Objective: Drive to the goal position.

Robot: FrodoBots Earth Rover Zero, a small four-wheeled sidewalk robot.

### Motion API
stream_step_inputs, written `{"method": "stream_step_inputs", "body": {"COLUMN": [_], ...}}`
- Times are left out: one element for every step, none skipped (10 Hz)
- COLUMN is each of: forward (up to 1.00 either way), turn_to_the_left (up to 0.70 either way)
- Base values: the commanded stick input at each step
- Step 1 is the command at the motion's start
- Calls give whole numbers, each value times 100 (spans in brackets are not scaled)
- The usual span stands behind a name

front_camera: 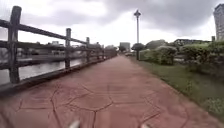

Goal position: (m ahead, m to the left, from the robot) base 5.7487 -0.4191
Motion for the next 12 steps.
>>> {"method": "stream_step_inputs", "body": {"forward": [51,39,27,19,18,52,65,64,63,63,64,64], "turn_to_the_left": [0,0,0,0,0,0,0,0,0,0,1,1]}}
